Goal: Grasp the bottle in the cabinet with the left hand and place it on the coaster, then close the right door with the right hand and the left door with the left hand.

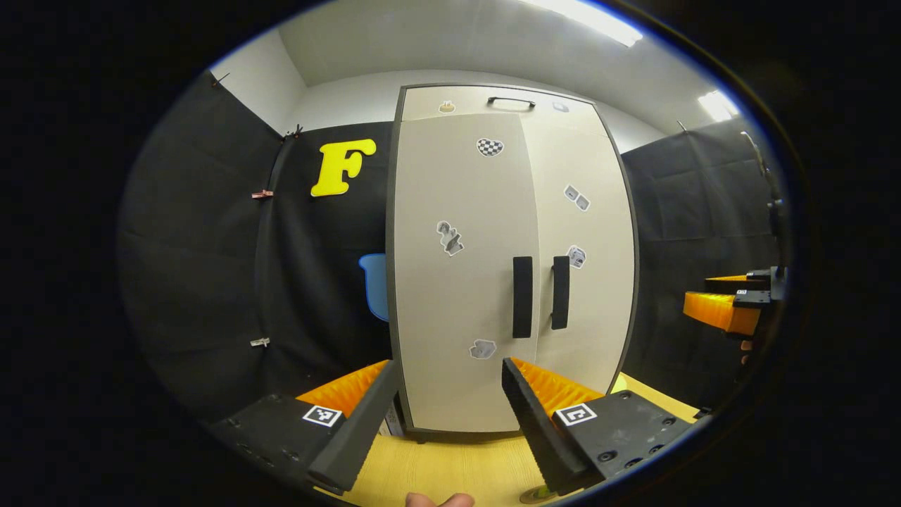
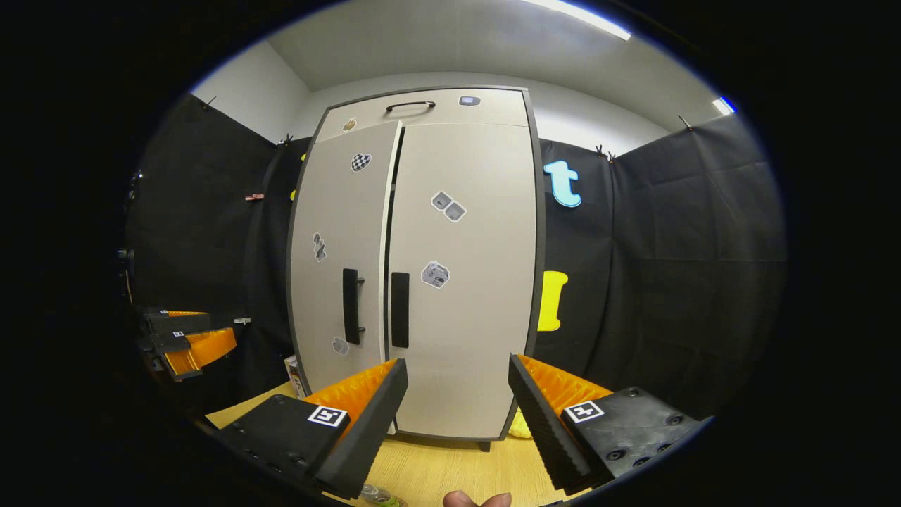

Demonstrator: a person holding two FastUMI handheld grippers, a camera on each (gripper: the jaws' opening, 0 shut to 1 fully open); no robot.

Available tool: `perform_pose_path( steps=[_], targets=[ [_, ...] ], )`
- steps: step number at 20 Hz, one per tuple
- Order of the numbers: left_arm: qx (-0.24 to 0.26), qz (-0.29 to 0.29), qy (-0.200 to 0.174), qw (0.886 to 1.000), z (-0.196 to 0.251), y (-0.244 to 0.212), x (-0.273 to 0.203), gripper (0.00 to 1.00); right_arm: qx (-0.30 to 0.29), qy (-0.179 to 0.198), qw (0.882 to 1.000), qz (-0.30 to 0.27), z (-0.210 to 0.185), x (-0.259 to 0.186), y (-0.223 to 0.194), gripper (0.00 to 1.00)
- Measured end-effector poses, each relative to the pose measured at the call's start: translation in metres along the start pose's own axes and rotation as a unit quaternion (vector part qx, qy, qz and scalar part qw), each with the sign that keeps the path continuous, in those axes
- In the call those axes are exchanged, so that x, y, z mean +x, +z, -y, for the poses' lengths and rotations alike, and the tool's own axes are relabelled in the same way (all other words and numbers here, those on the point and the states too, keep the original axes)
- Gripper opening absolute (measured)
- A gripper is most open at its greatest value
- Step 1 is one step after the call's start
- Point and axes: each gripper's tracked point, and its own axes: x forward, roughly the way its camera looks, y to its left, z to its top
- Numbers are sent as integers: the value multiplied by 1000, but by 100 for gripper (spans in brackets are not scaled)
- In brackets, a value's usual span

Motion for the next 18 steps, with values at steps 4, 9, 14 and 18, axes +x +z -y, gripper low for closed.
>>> perform_pose_path(
  steps=[4, 9, 14, 18],
  targets=[
    [7, 3, 1, 1000, -2, 2, -1, 94, -1, 1, 1000, 1, -2, 1, 1, 96],
    [7, 4, 1, 1000, -4, 3, -3, 94, -4, 3, 1000, 1, -6, 0, 2, 96],
    [11, 6, 1, 1000, -7, 4, -5, 94, -6, 4, 1000, 2, -9, 0, 2, 96],
    [11, 5, 2, 1000, -9, 4, -4, 95, -6, 6, 1000, 3, -11, 0, 3, 96]
  ],
)
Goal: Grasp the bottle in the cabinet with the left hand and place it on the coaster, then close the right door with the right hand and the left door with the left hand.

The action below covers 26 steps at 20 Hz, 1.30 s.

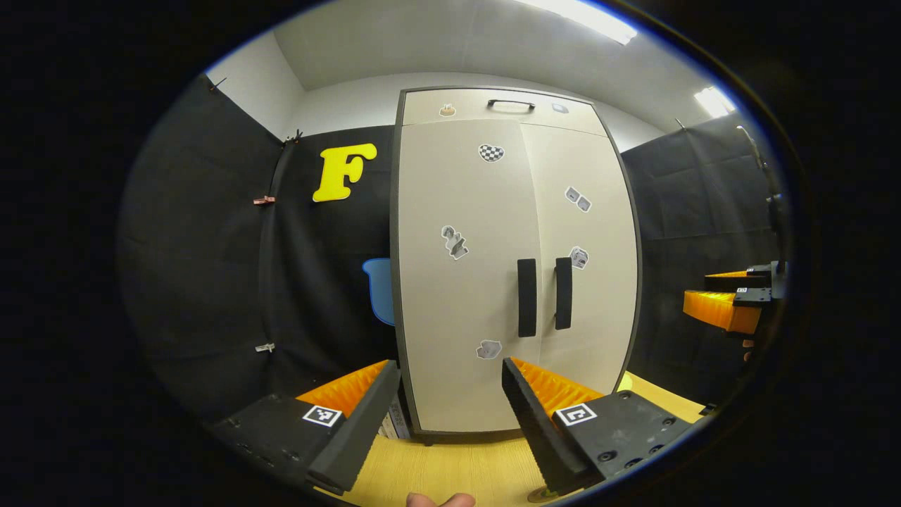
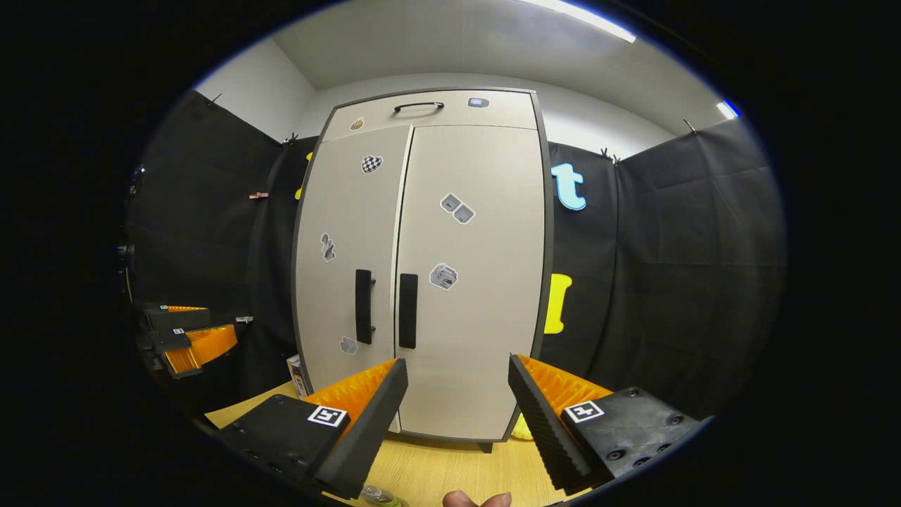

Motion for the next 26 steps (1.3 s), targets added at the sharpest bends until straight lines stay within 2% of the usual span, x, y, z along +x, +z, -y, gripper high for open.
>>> perform_pose_path(
  steps=[26],
  targets=[
    [5, 0, 2, 1000, 2, 1, 1, 94, -1, 11, 1000, -2, -6, 5, 1, 96]
  ],
)
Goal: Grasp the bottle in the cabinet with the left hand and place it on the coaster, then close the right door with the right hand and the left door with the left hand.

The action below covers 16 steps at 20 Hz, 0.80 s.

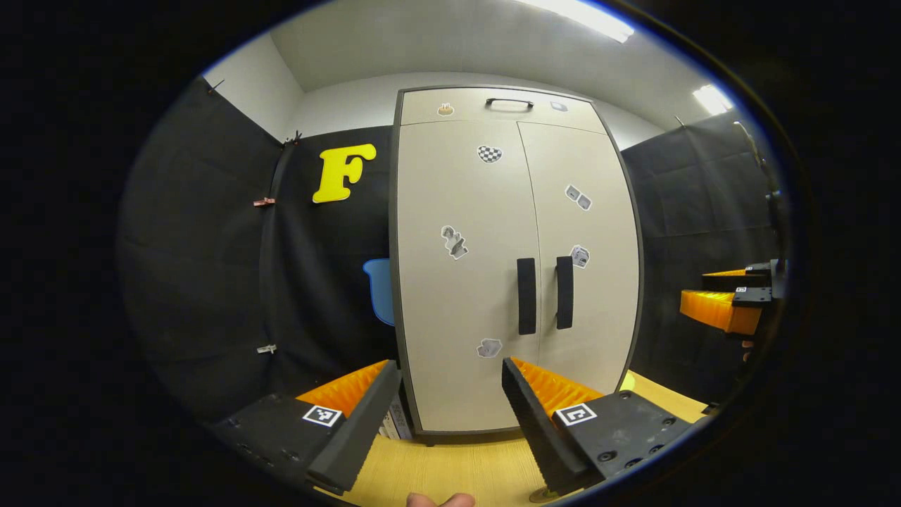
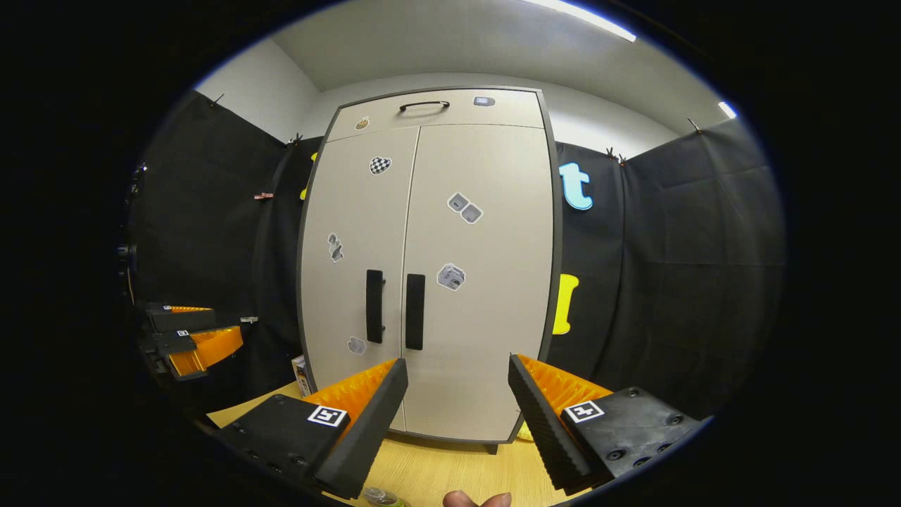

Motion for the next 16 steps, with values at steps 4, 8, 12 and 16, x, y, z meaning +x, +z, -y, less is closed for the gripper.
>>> perform_pose_path(
  steps=[4, 8, 12, 16],
  targets=[
    [2, 0, 2, 1000, 0, 0, 0, 94, 1, 3, 1000, 0, -1, 1, 0, 96],
    [3, 0, 3, 1000, 1, 0, 0, 94, 2, 5, 1000, 1, -3, 0, 1, 96],
    [3, -2, 5, 1000, 1, -1, -1, 94, 2, 7, 1000, 1, -3, 0, 1, 96],
    [6, 0, 6, 1000, 2, 0, -2, 94, 5, 9, 1000, 2, -4, -2, 1, 96]
  ],
)
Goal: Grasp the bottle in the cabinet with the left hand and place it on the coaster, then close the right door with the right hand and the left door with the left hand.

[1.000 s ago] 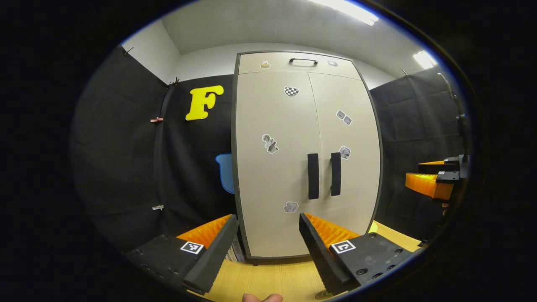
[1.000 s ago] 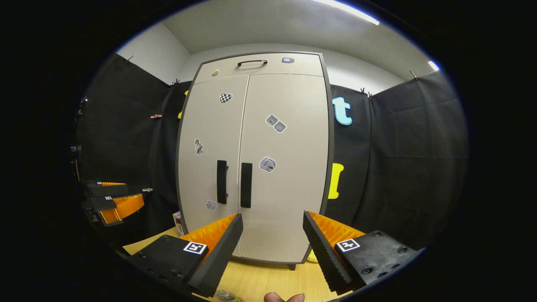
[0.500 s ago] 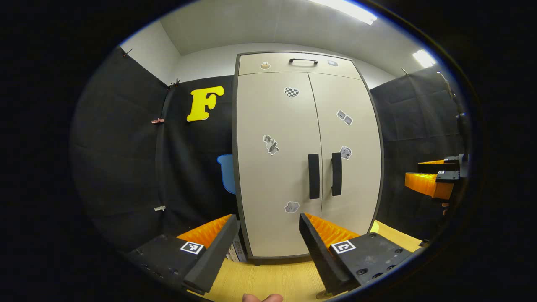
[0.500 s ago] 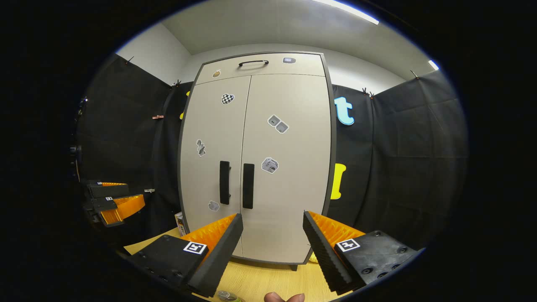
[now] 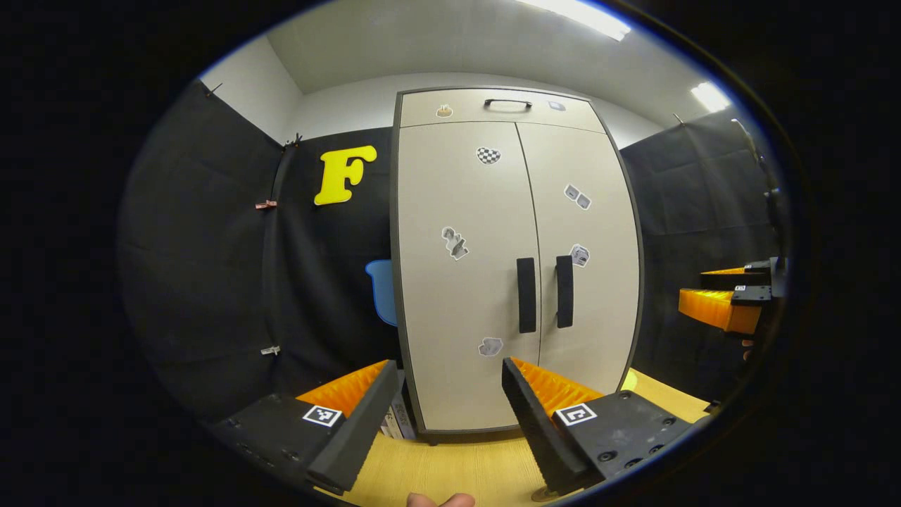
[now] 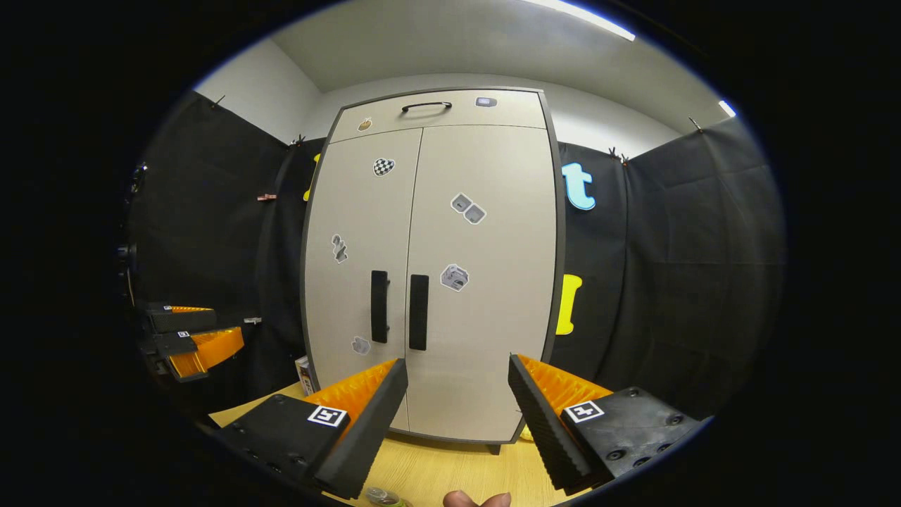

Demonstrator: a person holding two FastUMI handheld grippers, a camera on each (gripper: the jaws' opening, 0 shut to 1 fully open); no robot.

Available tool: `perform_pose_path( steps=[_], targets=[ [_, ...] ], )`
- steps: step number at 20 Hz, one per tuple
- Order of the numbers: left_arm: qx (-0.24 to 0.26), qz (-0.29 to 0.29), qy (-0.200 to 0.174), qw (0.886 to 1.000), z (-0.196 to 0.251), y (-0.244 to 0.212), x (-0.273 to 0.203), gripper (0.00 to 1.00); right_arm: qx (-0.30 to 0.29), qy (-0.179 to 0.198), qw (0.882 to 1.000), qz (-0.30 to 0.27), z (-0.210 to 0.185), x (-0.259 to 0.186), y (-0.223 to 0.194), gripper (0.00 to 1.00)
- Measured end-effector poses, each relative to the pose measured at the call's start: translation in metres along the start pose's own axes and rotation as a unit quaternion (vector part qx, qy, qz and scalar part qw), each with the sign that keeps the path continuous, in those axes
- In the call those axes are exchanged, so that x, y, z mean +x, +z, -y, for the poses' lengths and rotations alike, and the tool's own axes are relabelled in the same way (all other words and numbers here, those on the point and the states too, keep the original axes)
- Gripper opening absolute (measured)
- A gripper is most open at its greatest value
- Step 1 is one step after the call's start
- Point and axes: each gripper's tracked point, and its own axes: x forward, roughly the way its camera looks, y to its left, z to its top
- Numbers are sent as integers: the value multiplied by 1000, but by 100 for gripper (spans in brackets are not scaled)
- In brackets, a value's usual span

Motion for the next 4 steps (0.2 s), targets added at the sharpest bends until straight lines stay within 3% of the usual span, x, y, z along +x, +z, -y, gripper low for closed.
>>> perform_pose_path(
  steps=[4],
  targets=[
    [-3, -2, 1, 1000, 2, -4, 0, 94, -1, 3, 1000, -1, -1, 1, -2, 96]
  ],
)
